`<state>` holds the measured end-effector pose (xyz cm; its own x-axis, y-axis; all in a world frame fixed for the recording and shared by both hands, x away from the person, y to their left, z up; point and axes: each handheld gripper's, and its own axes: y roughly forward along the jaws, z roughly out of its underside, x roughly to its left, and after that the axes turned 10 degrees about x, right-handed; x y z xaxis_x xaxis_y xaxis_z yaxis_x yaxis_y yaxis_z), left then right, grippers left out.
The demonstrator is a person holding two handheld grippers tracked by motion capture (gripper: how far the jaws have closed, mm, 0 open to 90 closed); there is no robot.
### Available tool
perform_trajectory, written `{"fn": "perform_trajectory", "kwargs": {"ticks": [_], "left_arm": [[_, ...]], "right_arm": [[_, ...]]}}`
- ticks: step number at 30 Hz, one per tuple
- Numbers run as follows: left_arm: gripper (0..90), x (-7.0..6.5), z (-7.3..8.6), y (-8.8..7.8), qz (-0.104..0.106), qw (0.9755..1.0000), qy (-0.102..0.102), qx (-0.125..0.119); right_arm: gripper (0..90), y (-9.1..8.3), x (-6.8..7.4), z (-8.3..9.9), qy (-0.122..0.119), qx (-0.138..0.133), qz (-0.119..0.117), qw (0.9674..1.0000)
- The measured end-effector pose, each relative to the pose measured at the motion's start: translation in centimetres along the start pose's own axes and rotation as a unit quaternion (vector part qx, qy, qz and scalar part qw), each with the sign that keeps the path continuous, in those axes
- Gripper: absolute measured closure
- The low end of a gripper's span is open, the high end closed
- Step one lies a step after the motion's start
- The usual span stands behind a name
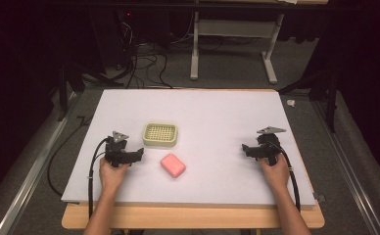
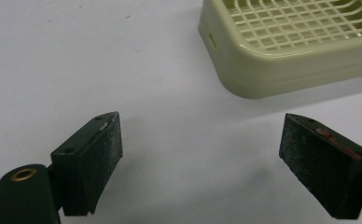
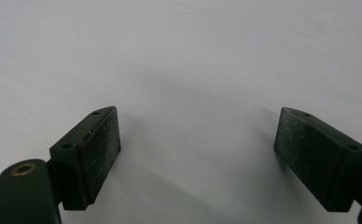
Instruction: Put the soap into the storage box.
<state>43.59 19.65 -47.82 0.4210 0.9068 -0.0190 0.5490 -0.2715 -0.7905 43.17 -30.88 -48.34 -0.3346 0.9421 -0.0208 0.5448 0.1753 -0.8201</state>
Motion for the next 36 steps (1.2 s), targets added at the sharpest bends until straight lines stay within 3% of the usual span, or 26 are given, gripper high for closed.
{"fn": "perform_trajectory", "kwargs": {"ticks": [14,36], "left_arm": [[12.2,-1.1,-0.2,-2.2,0.037,0.999,0.005,-0.024],[12.0,-4.2,0.0,-4.6,0.062,0.9956,0.056,-0.043]], "right_arm": [[15.0,0.0,0.0,0.0,0.0,0.0,0.0,1.0],[15.0,0.0,0.0,0.0,0.0,0.001,0.0,1.0]]}}
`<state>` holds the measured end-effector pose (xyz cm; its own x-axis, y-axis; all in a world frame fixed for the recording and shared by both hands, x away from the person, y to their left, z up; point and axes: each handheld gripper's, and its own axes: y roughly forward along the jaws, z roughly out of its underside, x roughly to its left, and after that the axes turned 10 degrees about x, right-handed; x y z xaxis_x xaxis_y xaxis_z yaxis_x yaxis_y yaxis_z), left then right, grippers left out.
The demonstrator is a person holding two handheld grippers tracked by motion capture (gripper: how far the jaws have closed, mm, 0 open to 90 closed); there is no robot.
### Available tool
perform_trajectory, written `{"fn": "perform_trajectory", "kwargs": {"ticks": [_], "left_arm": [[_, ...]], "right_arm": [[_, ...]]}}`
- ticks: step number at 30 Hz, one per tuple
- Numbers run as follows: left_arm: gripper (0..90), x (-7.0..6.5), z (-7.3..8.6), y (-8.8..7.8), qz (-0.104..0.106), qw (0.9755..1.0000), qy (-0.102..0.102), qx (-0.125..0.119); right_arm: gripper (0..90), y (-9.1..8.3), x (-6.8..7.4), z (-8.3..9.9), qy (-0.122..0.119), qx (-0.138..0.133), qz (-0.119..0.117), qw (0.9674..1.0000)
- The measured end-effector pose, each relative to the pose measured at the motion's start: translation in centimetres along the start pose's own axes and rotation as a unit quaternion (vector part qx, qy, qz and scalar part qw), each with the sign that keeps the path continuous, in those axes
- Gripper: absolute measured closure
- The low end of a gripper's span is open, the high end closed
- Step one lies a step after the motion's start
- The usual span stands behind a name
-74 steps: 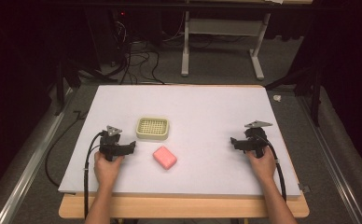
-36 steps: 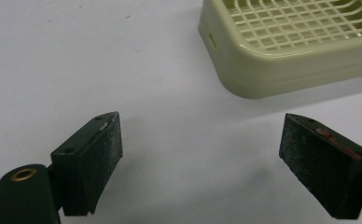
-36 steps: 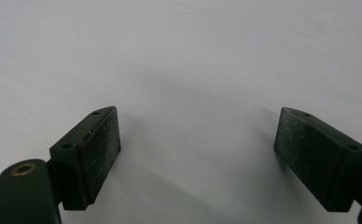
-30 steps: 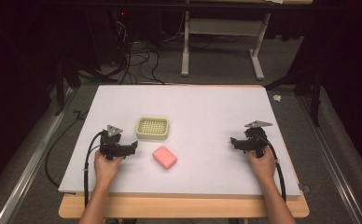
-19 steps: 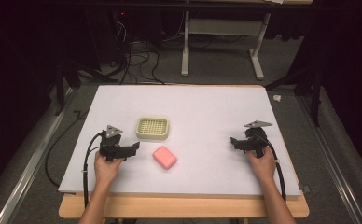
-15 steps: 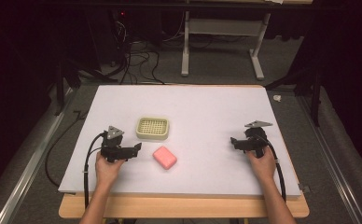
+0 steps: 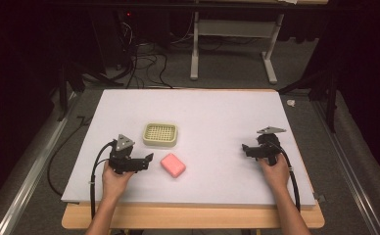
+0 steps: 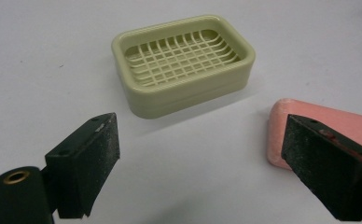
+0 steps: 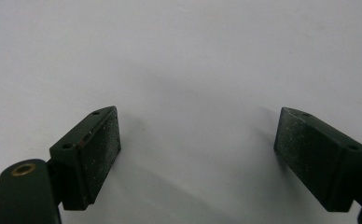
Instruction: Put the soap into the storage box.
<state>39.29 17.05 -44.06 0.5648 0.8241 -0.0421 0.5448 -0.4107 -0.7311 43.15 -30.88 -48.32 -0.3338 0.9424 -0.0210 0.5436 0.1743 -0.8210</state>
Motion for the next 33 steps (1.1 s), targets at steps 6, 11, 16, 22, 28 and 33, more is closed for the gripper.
{"fn": "perform_trajectory", "kwargs": {"ticks": [6,11,16,22,28,33], "left_arm": [[11.8,-1.0,0.0,-0.3,0.005,0.9999,0.011,-0.005],[11.2,-1.9,-0.1,-0.4,0.014,0.9997,0.02,-0.003],[10.7,-2.7,-0.2,-0.3,0.019,0.9994,0.028,-0.005],[10.0,-4.0,-0.2,0.3,0.029,0.9987,0.043,0.0],[9.9,-5.2,-0.2,1.4,0.039,0.9977,0.055,0.012],[9.9,-6.0,-0.3,2.1,0.042,0.9969,0.063,0.019]], "right_arm": [[15.0,0.0,0.0,0.0,0.0,0.0,0.0,1.0],[15.0,0.0,0.0,0.0,0.0,0.0,0.0,1.0],[14.9,0.0,0.0,0.0,0.0,-0.001,0.0,1.0],[14.9,0.0,0.0,0.0,0.0,-0.001,0.0,1.0],[14.9,0.0,0.0,0.0,0.0,-0.001,0.0,1.0],[14.9,0.0,0.0,0.0,0.0,-0.001,0.0,1.0]]}}
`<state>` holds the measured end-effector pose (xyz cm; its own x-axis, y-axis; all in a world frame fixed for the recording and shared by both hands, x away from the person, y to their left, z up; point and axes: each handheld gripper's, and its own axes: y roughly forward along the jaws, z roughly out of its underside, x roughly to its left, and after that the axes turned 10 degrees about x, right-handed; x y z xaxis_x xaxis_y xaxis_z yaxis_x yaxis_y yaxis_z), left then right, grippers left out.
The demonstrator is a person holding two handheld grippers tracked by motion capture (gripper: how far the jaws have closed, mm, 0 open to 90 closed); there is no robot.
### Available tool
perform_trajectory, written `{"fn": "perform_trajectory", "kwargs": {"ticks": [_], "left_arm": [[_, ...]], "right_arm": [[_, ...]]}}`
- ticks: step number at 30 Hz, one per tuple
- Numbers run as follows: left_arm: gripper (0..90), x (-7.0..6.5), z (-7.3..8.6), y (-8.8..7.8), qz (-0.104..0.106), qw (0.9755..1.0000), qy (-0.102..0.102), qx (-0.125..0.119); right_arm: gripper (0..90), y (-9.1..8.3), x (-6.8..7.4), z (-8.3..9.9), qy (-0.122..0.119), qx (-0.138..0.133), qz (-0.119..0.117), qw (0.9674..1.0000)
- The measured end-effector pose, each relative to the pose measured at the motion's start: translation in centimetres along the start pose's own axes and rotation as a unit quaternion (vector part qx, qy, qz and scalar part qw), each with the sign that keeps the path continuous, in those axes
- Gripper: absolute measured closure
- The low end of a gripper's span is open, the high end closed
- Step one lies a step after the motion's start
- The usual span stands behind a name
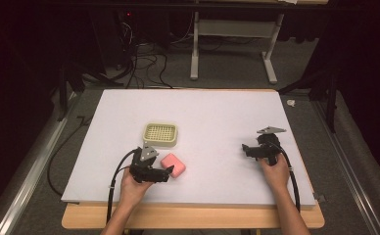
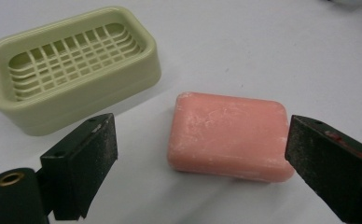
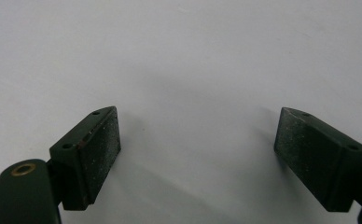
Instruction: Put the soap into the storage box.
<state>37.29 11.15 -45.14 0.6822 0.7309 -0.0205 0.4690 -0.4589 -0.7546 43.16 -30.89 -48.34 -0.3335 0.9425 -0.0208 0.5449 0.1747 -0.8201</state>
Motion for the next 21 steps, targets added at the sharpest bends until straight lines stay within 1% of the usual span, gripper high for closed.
{"fn": "perform_trajectory", "kwargs": {"ticks": [3,7,9,12,18,21], "left_arm": [[9.7,-0.3,-0.1,0.5,0.001,1.0,0.004,0.004],[8.0,-0.6,-0.3,1.2,0.013,0.9998,0.007,0.015],[7.1,-0.7,-0.4,1.6,0.015,0.9997,0.006,0.018],[6.7,-0.8,-0.5,2.1,0.011,0.9997,0.011,0.021],[6.0,-0.9,-0.6,2.7,0.015,0.9996,0.01,0.023],[6.1,-1.1,-0.7,2.9,0.012,0.9994,0.013,0.028]], "right_arm": [[14.9,0.0,0.0,0.0,0.0,0.0,0.0,1.0],[14.9,0.0,0.0,0.0,0.0,0.0,0.0,1.0],[14.9,0.0,0.0,0.0,0.0,0.001,0.0,1.0],[14.9,0.0,0.0,0.0,0.0,0.0,0.0,1.0],[14.9,0.0,0.0,0.0,0.0,0.0,0.0,1.0],[14.9,0.0,0.0,0.0,0.0,0.0,0.0,1.0]]}}
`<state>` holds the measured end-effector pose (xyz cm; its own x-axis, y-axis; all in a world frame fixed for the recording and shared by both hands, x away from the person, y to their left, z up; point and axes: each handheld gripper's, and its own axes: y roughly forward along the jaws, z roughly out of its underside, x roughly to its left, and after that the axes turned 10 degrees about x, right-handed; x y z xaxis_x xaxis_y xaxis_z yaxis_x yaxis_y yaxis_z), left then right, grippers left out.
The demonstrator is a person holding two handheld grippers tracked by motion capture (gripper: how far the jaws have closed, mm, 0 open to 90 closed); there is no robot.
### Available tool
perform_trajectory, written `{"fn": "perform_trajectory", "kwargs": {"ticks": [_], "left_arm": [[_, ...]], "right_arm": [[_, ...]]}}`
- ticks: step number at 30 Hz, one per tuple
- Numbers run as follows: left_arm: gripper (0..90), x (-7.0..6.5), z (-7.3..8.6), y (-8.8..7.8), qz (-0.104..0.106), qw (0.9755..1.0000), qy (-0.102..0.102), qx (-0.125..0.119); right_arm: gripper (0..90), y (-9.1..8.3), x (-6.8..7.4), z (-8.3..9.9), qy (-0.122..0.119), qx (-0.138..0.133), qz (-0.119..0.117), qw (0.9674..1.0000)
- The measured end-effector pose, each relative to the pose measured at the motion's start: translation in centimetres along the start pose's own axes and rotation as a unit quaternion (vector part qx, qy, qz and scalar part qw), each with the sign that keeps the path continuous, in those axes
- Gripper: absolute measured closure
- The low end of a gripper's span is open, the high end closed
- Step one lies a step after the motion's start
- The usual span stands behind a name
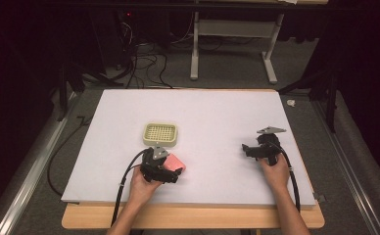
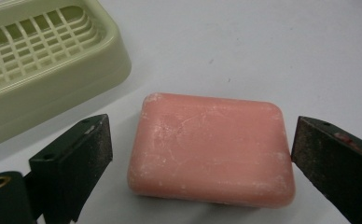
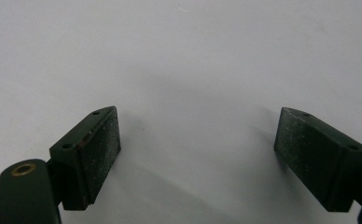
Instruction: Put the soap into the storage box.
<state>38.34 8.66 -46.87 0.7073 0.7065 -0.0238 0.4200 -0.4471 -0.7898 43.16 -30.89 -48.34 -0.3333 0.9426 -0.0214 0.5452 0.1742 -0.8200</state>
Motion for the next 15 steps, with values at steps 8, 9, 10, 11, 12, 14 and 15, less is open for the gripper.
{"fn": "perform_trajectory", "kwargs": {"ticks": [8,9,10,11,12,14,15], "left_arm": [[6.8,-0.3,-0.2,0.8,0.0,1.0,0.002,0.009],[7.1,-0.3,-0.2,0.9,0.002,0.9999,0.002,0.01],[7.1,-0.3,-0.2,1.0,0.001,0.9999,0.002,0.011],[7.5,-0.3,-0.2,1.1,0.002,0.9999,0.002,0.012],[7.5,-0.3,-0.2,1.2,0.003,0.9999,0.001,0.012],[8.1,-0.4,-0.2,1.3,0.002,0.9999,0.002,0.014],[9.0,-0.4,-0.2,1.4,0.002,0.9999,0.003,0.017]], "right_arm": [[14.9,0.0,0.0,0.0,0.0,0.001,0.0,1.0],[14.9,0.0,0.0,0.0,0.0,0.0,0.0,1.0],[14.9,0.0,0.0,0.0,0.0,0.0,0.0,1.0],[14.9,0.0,0.0,0.0,0.0,0.0,0.0,1.0],[14.9,0.0,0.0,0.0,0.0,0.0,0.0,1.0],[14.9,0.0,0.0,0.0,0.0,0.0,0.0,1.0],[14.9,0.0,0.0,0.0,0.0,0.0,0.0,1.0]]}}
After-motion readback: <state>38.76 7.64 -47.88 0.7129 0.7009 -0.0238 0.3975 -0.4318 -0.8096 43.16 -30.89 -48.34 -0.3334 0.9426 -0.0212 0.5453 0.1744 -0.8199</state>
